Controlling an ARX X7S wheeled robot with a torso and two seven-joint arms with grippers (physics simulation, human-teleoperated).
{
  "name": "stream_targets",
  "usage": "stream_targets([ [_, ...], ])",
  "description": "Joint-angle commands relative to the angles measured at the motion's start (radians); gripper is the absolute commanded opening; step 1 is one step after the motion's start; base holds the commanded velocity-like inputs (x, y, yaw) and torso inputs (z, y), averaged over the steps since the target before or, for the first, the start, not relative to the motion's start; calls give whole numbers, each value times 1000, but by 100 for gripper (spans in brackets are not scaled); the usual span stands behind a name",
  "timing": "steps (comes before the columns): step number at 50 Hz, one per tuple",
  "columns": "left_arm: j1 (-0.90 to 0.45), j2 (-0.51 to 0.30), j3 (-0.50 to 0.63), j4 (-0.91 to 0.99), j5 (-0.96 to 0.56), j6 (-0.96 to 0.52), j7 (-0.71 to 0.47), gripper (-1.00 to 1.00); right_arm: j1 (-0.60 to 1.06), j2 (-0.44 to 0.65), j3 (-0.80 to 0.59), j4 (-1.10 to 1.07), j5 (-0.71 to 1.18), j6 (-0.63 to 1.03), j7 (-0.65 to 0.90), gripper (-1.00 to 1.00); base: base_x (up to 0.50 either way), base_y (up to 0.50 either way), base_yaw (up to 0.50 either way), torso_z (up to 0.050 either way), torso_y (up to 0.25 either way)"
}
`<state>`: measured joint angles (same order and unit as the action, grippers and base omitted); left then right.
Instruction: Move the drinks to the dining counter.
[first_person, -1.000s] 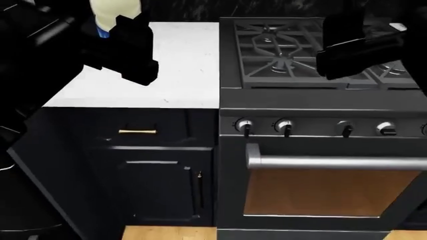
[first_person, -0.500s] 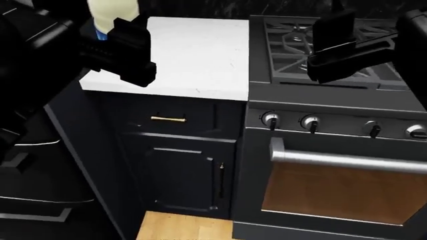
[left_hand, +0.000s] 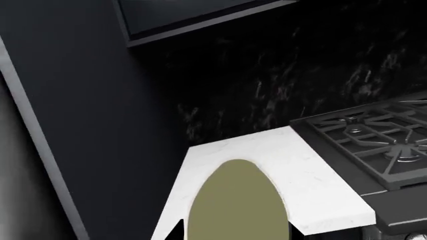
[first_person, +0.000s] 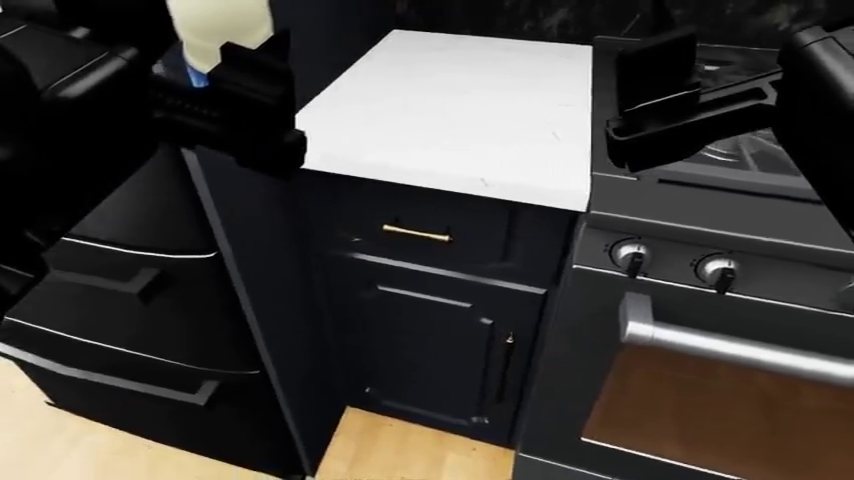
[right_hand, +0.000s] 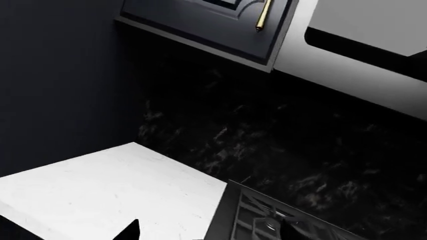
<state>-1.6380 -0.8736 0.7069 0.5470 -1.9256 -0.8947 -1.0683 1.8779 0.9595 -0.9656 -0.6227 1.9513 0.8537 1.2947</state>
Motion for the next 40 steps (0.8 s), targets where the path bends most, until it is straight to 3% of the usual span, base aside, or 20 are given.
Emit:
stream_targets([
  [1, 4, -16, -18, 3, 15, 18, -11, -100, -13, 3, 3, -8, -10, -4, -14, 100, 0, 0, 500, 0, 0],
  [30, 38, -50, -36, 30, 20, 44, -7, -100, -12, -24, -2, -4, -17, -3, -9, 100, 0, 0, 500, 0, 1],
  [40, 19, -21, -27, 10, 25, 38, -3, -100, -15, -24, 2, -3, -25, -6, -14, 100, 0, 0, 500, 0, 1],
])
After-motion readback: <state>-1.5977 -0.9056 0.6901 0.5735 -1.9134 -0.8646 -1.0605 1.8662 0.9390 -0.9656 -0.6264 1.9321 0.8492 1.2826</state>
